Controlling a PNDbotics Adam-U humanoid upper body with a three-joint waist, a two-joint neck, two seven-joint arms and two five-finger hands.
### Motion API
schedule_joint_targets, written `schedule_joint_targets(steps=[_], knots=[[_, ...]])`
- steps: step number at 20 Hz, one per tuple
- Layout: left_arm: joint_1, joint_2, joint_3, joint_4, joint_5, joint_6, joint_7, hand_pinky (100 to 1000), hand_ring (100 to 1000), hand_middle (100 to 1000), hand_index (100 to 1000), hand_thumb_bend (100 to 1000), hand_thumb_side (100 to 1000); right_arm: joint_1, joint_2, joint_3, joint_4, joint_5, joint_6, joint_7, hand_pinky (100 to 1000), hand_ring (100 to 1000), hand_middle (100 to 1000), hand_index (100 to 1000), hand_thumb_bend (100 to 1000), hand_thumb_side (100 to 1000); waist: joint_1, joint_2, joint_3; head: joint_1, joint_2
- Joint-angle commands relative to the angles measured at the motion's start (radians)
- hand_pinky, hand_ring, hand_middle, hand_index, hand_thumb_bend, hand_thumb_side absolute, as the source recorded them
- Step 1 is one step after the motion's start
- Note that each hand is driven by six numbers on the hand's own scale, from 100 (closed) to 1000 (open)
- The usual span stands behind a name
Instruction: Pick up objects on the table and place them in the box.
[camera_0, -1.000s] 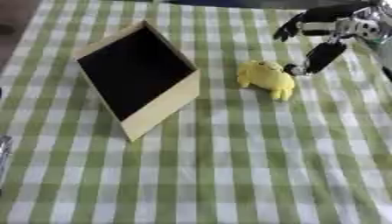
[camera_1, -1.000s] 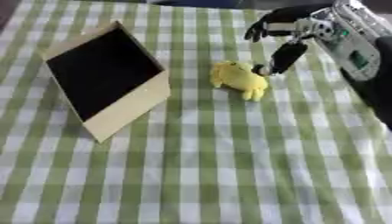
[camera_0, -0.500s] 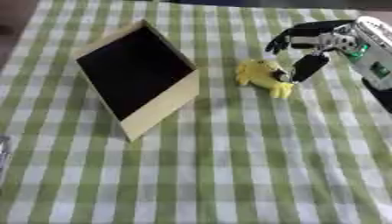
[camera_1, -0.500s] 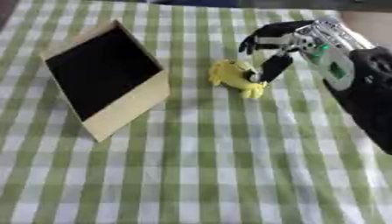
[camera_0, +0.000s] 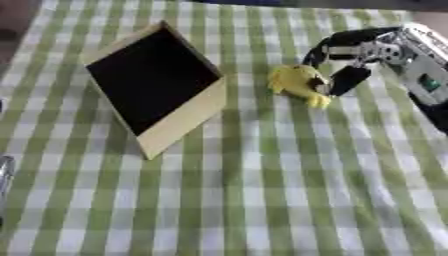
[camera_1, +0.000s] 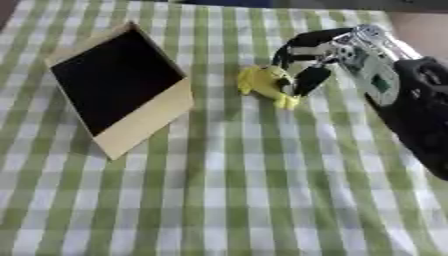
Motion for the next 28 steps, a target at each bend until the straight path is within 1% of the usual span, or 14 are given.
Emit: schedule_joint_targets(steps=[1, 2, 7, 10, 13, 15, 24, 28], knots=[[-0.010, 0.011, 0.002, -0.014, -0.003, 0.001, -0.006, 596, 716, 760, 796, 338, 638, -0.011, -0.020, 0.003, -0.023, -0.001, -0.007, -0.022, 813, 811, 598, 756, 229, 339, 0.003, -0.016, 0.002, 0.001, -0.003], [-0.011, 0.011, 0.001, -0.014, -0.004, 0.002, -0.007, 597, 716, 760, 796, 339, 639, -0.011, -0.021, 0.005, -0.028, -0.005, -0.006, -0.030, 796, 786, 559, 719, 213, 330, 0.003, -0.016, 0.002, 0.002, -0.003], [-0.012, 0.011, 0.001, -0.014, -0.007, 0.006, -0.012, 596, 716, 760, 796, 339, 641, -0.008, -0.031, 0.011, -0.067, -0.035, 0.013, -0.060, 777, 757, 526, 690, 176, 281, 0.004, -0.016, 0.001, 0.004, -0.005], [-0.012, 0.012, 0.002, -0.014, -0.007, 0.007, -0.014, 595, 716, 760, 796, 338, 640, -0.007, -0.041, 0.007, -0.092, -0.053, 0.030, -0.070, 767, 737, 518, 685, 100, 206, 0.003, -0.017, -0.001, 0.006, -0.004], [-0.012, 0.012, 0.002, -0.014, -0.009, 0.008, -0.015, 595, 716, 760, 796, 336, 641, -0.007, -0.053, -0.004, -0.128, -0.078, 0.057, -0.077, 760, 723, 508, 678, 100, 154, 0.003, -0.019, -0.003, 0.008, -0.004], [-0.011, 0.012, 0.003, -0.014, -0.009, 0.009, -0.017, 595, 716, 760, 797, 331, 640, -0.008, -0.059, -0.008, -0.147, -0.093, 0.074, -0.077, 750, 710, 504, 676, 100, 100, 0.002, -0.020, -0.004, 0.008, -0.005], [-0.009, 0.012, 0.005, -0.014, -0.011, 0.011, -0.019, 595, 716, 758, 797, 334, 641, -0.027, -0.080, -0.038, -0.228, -0.156, 0.135, -0.067, 739, 693, 503, 680, 100, 100, 0.000, -0.024, -0.006, 0.011, -0.005], [-0.008, 0.016, 0.006, -0.014, -0.011, 0.010, -0.019, 595, 715, 758, 797, 335, 639, -0.061, -0.080, -0.047, -0.255, -0.152, 0.140, -0.070, 741, 692, 521, 681, 100, 100, -0.001, -0.028, -0.005, 0.011, -0.003]])
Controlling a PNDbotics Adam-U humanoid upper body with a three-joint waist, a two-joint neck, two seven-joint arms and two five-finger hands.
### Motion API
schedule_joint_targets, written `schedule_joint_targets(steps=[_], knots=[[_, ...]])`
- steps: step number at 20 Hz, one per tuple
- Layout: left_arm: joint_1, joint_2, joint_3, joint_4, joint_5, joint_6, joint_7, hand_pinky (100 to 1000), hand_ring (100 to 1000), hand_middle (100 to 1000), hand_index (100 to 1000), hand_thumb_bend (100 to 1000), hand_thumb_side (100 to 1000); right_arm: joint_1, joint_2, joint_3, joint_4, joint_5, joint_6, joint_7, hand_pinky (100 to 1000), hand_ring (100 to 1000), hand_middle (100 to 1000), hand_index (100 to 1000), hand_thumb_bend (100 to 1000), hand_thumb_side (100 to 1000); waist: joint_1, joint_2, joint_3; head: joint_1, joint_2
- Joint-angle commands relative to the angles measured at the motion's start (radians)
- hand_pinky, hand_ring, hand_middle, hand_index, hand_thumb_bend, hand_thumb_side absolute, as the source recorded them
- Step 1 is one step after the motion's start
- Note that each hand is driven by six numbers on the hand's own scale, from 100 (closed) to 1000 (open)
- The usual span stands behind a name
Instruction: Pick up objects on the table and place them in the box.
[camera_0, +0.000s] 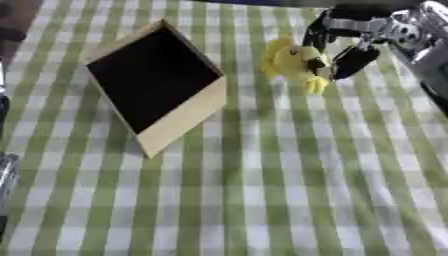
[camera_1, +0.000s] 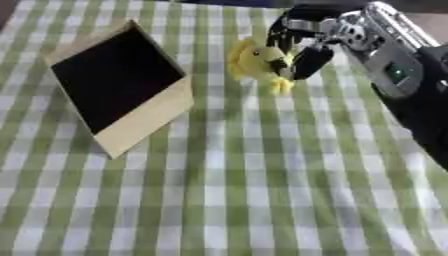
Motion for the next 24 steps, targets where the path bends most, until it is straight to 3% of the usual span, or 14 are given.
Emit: schedule_joint_targets(steps=[1, 5, 13, 24], knots=[[-0.007, 0.017, 0.007, -0.014, -0.006, -0.001, -0.002, 595, 715, 758, 797, 335, 639, -0.050, -0.028, -0.025, -0.038, -0.003, 0.003, -0.007, 742, 691, 522, 682, 100, 100, 0.001, -0.029, 0.001, 0.001, -0.002], [-0.007, 0.021, 0.007, -0.014, -0.005, -0.003, -0.002, 595, 714, 757, 796, 336, 637, -0.113, 0.001, -0.034, -0.042, 0.016, -0.007, -0.014, 740, 688, 521, 683, 100, 100, -0.002, -0.034, 0.001, -0.005, 0.003], [-0.010, 0.021, 0.004, -0.014, 0.002, -0.006, -0.007, 595, 713, 756, 796, 337, 635, -0.214, 0.121, -0.024, 0.001, 0.045, -0.035, 0.001, 741, 687, 523, 685, 100, 100, -0.005, -0.043, 0.017, -0.031, 0.008], [-0.025, 0.015, -0.002, -0.014, 0.016, -0.013, -0.006, 596, 707, 753, 795, 343, 629, -0.271, 0.296, -0.025, 0.088, 0.054, -0.067, 0.015, 738, 681, 521, 687, 100, 100, -0.020, -0.044, 0.070, -0.125, 0.014]])
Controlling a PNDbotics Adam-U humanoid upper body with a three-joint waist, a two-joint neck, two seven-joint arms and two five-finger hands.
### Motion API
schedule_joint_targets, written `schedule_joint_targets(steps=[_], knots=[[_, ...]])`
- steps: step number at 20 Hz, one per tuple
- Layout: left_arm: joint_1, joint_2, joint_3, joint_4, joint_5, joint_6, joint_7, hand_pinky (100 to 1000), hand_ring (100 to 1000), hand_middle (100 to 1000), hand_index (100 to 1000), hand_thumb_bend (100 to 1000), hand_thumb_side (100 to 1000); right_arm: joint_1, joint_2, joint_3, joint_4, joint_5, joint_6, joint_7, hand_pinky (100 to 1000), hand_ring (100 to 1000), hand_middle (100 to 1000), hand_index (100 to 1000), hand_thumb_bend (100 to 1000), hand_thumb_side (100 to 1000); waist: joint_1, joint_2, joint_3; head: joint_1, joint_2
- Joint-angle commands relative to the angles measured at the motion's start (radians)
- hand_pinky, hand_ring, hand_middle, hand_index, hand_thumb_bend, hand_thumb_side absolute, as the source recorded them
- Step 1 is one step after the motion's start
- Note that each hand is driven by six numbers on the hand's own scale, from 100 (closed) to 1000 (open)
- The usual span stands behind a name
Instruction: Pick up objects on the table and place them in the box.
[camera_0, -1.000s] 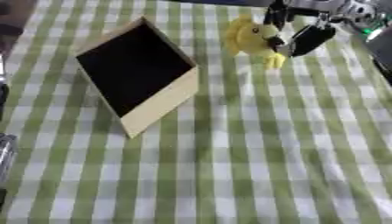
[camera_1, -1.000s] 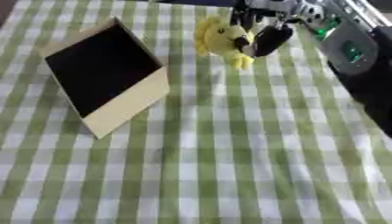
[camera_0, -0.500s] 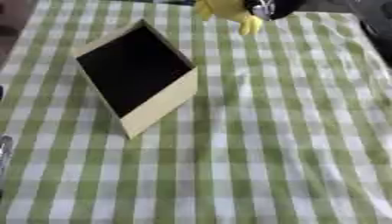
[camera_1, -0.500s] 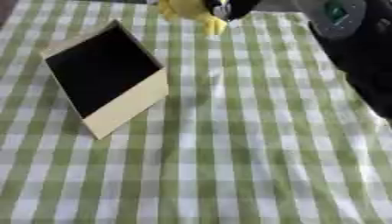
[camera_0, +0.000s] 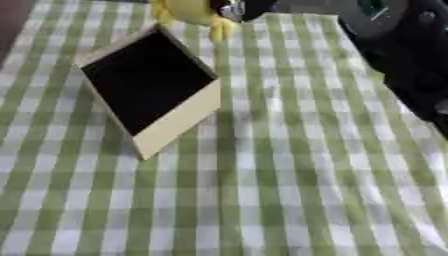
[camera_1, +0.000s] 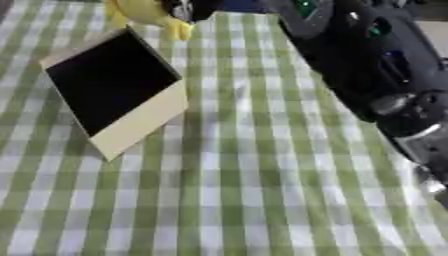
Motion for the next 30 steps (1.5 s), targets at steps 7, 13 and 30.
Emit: schedule_joint_targets(steps=[7, 13, 30], knots=[[-0.029, 0.010, -0.006, -0.014, 0.017, -0.007, -0.005, 596, 706, 750, 793, 342, 629, -0.028, 0.085, -0.015, 0.128, 0.047, -0.048, -0.006, 733, 682, 522, 687, 100, 100, -0.011, -0.024, 0.046, -0.043, 0.006], [-0.036, 0.009, -0.006, -0.014, 0.021, -0.006, -0.008, 595, 705, 748, 793, 342, 629, -0.019, 0.132, -0.028, 0.239, 0.086, -0.095, -0.004, 726, 685, 523, 686, 100, 100, -0.023, -0.021, 0.072, -0.053, 0.013], [-0.042, 0.001, -0.010, -0.014, 0.020, 0.000, -0.014, 593, 703, 746, 791, 328, 640, 0.013, 0.203, -0.090, 0.468, 0.184, -0.260, 0.022, 755, 742, 585, 727, 100, 174, -0.037, -0.003, 0.099, -0.063, 0.043]])
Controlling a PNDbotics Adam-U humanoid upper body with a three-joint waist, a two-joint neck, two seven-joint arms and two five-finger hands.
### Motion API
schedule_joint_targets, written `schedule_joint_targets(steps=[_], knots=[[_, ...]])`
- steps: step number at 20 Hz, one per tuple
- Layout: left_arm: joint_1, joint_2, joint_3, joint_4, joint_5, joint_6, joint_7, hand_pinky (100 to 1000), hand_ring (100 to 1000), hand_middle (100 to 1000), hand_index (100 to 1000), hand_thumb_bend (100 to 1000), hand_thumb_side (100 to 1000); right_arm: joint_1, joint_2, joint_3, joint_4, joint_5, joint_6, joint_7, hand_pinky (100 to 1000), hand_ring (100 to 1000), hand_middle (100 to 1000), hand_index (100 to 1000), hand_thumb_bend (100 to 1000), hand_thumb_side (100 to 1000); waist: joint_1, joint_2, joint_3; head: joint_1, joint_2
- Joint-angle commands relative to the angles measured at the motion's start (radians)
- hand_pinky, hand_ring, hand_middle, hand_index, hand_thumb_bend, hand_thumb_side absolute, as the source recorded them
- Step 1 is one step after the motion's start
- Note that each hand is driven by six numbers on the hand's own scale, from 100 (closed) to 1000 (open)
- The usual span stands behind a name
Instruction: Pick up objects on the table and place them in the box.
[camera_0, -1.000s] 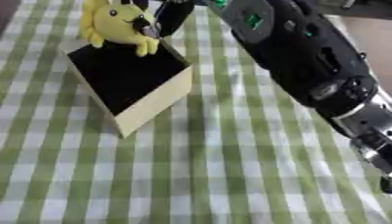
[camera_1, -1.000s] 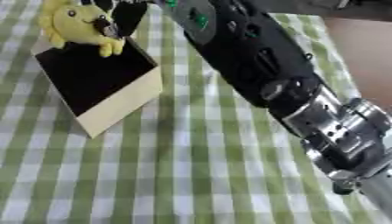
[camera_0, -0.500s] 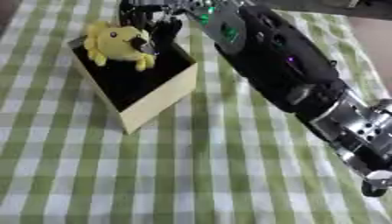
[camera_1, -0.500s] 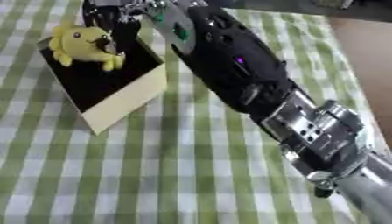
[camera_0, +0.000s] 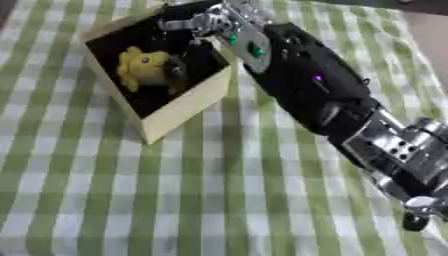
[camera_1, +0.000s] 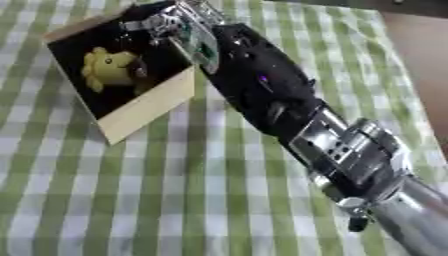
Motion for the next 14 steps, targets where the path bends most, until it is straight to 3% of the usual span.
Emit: schedule_joint_targets(steps=[1, 3, 5, 8, 11, 14], knots=[[-0.014, 0.010, 0.002, -0.014, 0.002, 0.002, -0.002, 593, 703, 746, 791, 328, 640, -0.017, 0.000, -0.013, 0.010, 0.010, -0.037, 0.021, 755, 743, 589, 730, 100, 174, 0.006, -0.017, 0.003, -0.004, 0.008], [-0.013, 0.009, 0.003, -0.014, 0.002, 0.003, -0.001, 593, 704, 746, 792, 327, 640, -0.019, 0.001, -0.017, 0.011, 0.017, -0.052, 0.028, 768, 765, 644, 763, 100, 211, 0.005, -0.016, 0.005, -0.004, 0.010], [-0.012, 0.009, 0.003, -0.014, 0.002, 0.003, -0.001, 593, 704, 747, 792, 324, 640, -0.023, 0.002, -0.020, 0.007, 0.033, -0.057, 0.024, 784, 788, 701, 808, 100, 342, 0.005, -0.017, 0.005, -0.003, 0.011], [-0.009, 0.008, 0.003, -0.014, 0.002, 0.005, -0.002, 593, 704, 747, 792, 323, 643, -0.032, 0.000, -0.022, -0.009, 0.070, -0.056, 0.011, 808, 836, 766, 858, 220, 464, 0.005, -0.017, 0.003, 0.000, 0.008], [-0.008, 0.008, 0.004, -0.014, 0.002, 0.005, -0.001, 593, 704, 747, 792, 323, 642, -0.044, -0.008, -0.025, -0.033, 0.116, -0.052, -0.005, 822, 855, 791, 870, 296, 517, 0.007, -0.019, 0.000, 0.002, 0.003], [-0.005, 0.008, 0.004, -0.014, 0.001, 0.006, -0.001, 594, 704, 747, 792, 321, 643, -0.057, -0.018, -0.027, -0.057, 0.139, -0.051, -0.016, 827, 859, 801, 876, 312, 522, 0.009, -0.021, -0.005, 0.006, -0.002]])
